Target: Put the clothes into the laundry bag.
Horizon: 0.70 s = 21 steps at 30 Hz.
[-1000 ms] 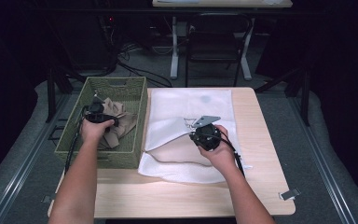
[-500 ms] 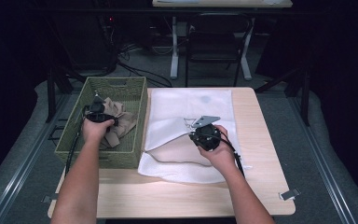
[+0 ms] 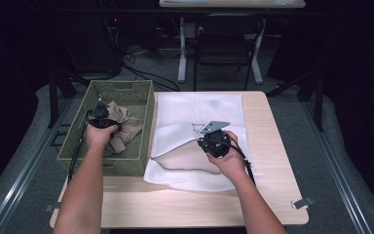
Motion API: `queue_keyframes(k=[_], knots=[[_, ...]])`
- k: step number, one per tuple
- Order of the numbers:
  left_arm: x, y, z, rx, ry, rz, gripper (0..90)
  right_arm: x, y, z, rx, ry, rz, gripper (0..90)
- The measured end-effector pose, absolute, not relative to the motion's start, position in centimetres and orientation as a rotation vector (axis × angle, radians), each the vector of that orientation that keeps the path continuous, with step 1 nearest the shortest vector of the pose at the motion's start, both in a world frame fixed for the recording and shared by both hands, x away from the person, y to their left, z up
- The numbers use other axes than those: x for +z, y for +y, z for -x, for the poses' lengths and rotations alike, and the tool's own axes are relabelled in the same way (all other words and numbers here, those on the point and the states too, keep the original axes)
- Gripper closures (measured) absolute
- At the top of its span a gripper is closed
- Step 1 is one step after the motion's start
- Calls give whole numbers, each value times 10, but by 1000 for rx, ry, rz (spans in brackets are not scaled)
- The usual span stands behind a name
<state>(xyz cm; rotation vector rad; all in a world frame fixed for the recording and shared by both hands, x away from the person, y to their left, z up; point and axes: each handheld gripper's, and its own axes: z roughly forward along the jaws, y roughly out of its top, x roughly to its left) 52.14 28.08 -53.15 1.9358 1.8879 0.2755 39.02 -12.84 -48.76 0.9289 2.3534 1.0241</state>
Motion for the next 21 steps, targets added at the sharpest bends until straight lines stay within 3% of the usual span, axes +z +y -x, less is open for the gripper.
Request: queue_keyframes(k=[21], knots=[[-528,281,-521,276,1893,-1925,517,-487,-129,-390,1024,2347,-927,861]])
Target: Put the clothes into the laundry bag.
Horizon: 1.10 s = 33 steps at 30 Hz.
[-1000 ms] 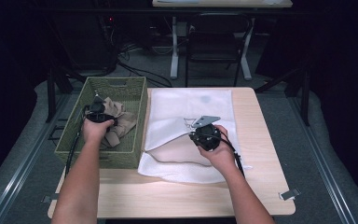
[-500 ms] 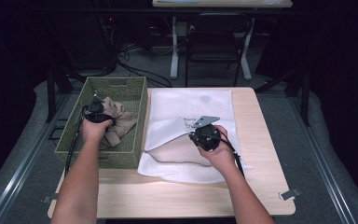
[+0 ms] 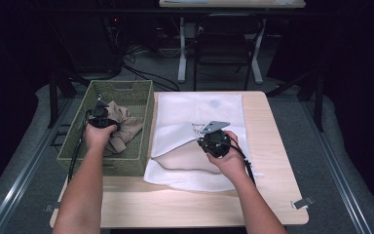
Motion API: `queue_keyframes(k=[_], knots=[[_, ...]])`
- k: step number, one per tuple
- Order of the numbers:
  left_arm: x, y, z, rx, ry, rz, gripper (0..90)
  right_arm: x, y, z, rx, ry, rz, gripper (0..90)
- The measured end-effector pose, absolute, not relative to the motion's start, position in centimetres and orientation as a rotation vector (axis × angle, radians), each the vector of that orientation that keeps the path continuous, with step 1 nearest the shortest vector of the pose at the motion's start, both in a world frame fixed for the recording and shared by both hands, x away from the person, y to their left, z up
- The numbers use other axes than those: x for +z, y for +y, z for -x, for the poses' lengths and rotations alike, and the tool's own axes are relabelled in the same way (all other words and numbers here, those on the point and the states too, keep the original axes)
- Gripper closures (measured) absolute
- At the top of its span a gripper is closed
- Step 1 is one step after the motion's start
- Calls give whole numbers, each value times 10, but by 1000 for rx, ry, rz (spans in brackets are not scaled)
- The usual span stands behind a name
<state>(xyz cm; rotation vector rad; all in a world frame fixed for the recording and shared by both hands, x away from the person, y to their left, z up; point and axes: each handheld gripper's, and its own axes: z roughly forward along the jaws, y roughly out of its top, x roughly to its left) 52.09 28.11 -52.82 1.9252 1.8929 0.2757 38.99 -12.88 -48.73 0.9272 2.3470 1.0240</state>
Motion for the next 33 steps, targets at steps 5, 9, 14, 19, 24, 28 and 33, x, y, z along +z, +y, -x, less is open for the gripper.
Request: queue_keyframes(k=[5,9,14,19,24,28,33], knots=[[-526,283,-521,258,1892,-1924,539,-487,-130,-390,1027,2346,-930,860],[-523,281,-523,267,1890,-1946,555,-487,-131,-391,1032,2343,-930,861],[-520,280,-523,266,1887,-1953,571,-487,-131,-391,1035,2343,-930,861],[-516,281,-522,269,1883,-1960,583,-487,-132,-392,1037,2339,-932,860],[-512,282,-522,274,1885,-1951,588,-486,-133,-391,1039,2340,-940,860],[-510,282,-522,278,1886,-1952,592,-486,-134,-392,1043,2336,-940,861],[-506,282,-521,287,1878,-1960,595,-486,-134,-392,1042,2337,-941,861]])
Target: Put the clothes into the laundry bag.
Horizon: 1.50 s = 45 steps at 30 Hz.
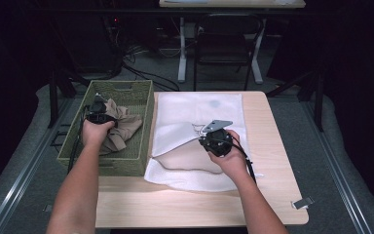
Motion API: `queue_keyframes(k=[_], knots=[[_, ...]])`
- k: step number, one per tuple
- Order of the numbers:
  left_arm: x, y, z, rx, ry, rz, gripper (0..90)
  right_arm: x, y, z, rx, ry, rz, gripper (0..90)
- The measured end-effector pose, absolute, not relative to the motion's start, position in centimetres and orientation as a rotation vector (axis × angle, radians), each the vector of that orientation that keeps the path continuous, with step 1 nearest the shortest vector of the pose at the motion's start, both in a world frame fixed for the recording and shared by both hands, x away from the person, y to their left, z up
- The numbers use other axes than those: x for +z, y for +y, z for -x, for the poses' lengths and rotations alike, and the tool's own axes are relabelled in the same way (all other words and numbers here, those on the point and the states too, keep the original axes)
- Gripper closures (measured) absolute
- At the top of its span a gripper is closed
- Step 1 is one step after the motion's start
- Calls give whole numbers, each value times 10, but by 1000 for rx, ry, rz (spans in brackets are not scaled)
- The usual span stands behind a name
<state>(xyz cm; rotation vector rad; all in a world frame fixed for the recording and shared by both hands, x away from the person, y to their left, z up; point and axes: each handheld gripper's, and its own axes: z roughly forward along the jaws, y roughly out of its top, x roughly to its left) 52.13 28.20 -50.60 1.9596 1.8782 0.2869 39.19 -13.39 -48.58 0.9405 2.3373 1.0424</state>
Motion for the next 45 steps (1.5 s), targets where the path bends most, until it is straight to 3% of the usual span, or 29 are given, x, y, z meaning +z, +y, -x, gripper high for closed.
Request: queue_keyframes(k=[45], knots=[[-442,284,-511,392,1779,-2001,605,-485,-135,-391,1043,2331,-936,861]])
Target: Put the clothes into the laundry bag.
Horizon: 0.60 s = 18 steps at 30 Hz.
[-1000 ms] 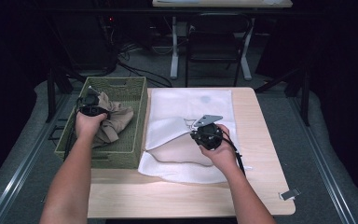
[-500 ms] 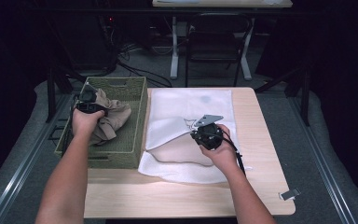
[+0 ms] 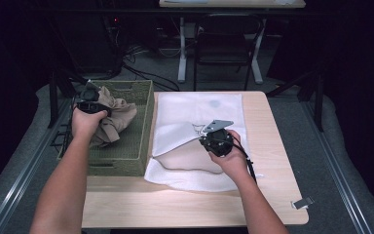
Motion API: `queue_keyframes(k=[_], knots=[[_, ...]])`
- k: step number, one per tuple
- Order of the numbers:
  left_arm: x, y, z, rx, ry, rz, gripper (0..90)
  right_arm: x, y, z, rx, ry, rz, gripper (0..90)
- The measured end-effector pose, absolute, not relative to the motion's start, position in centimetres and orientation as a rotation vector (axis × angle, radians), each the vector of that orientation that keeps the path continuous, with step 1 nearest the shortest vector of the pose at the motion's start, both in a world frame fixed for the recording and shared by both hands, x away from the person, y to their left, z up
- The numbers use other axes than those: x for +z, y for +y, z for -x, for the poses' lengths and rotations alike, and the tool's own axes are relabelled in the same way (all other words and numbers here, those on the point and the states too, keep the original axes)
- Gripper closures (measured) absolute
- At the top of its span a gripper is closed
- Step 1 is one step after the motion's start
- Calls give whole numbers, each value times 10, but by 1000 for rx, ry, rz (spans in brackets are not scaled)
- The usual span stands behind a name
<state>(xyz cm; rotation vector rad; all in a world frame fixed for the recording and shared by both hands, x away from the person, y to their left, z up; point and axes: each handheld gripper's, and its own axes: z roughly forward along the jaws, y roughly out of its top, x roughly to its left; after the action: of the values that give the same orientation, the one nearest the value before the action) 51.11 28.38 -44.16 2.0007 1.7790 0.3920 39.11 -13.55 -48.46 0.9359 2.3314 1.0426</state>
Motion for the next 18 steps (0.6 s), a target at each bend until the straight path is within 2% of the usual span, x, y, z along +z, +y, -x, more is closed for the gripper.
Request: queue_keyframes(k=[18], knots=[[-417,276,-504,432,1696,-2049,605,-485,-135,-391,1038,2335,-931,861]])
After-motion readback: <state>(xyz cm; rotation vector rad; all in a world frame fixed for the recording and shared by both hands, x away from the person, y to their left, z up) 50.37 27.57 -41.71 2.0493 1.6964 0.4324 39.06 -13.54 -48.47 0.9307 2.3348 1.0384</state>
